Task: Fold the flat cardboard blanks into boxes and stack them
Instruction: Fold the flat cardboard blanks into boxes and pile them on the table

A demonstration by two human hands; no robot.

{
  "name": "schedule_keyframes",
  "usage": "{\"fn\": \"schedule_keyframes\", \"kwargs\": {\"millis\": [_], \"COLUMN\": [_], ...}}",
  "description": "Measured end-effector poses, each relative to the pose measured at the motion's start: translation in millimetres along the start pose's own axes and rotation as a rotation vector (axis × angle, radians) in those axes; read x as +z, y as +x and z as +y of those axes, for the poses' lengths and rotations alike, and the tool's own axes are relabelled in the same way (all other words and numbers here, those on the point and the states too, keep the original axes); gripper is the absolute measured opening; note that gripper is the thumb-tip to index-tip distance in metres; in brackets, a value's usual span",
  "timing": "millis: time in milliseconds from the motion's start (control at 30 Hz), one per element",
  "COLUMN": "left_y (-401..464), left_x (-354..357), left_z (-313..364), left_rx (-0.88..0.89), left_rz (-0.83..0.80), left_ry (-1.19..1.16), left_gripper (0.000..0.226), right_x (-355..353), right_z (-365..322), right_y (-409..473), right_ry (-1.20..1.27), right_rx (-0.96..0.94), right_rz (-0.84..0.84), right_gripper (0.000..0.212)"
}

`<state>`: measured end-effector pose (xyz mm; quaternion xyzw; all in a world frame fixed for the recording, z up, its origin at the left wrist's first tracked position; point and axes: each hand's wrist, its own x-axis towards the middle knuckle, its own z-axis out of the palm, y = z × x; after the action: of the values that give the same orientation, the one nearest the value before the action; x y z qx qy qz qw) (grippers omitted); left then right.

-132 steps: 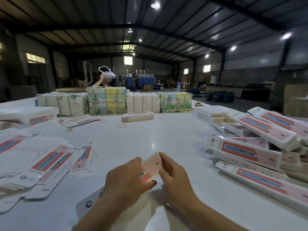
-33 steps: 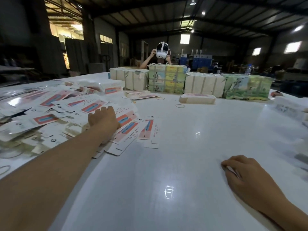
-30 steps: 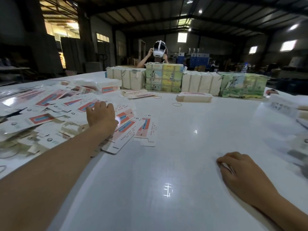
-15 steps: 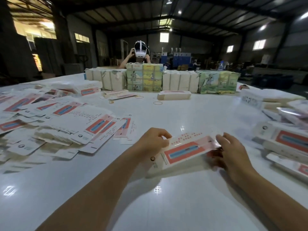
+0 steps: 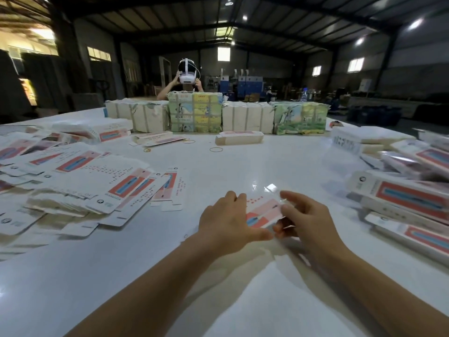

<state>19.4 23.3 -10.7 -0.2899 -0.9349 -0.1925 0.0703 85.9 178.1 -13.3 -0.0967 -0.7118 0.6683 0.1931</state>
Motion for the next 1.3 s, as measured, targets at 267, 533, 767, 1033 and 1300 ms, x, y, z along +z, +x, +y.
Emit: {"fn": "schedule_keyframes", "kwargs": {"millis": [267, 533, 767, 1033, 1300], "left_y": [-6, -5, -5, -4, -7], "left_x": [-2, 1, 5, 4, 3], "left_z": [5, 5, 6, 7, 8], "left_rx": [0.046, 0.051, 0.093, 0.063, 0.090], "left_rz": [0.155, 0.263, 0.279, 0.316, 0.343], "left_ry": [0.138, 0.158, 0.242, 0.238, 0.273], "left_gripper": [0.080, 0.082, 0.083, 0.080, 0.083], "right_x": [-2, -2, -6, -12, -11], "right_z": [4, 1, -7, -13, -13], "right_y": [4, 3, 6, 8, 4], "right_ry": [0.017, 0.018, 0.226, 0.395, 0.025], "right_rx": [0.133, 0.136, 0.358, 0.415, 0.217], "right_rz": [-0.035, -0.051, -0.032, -0.090, -0.038], "right_gripper": [0.015, 0.013, 0.012, 0.012, 0.011]}}
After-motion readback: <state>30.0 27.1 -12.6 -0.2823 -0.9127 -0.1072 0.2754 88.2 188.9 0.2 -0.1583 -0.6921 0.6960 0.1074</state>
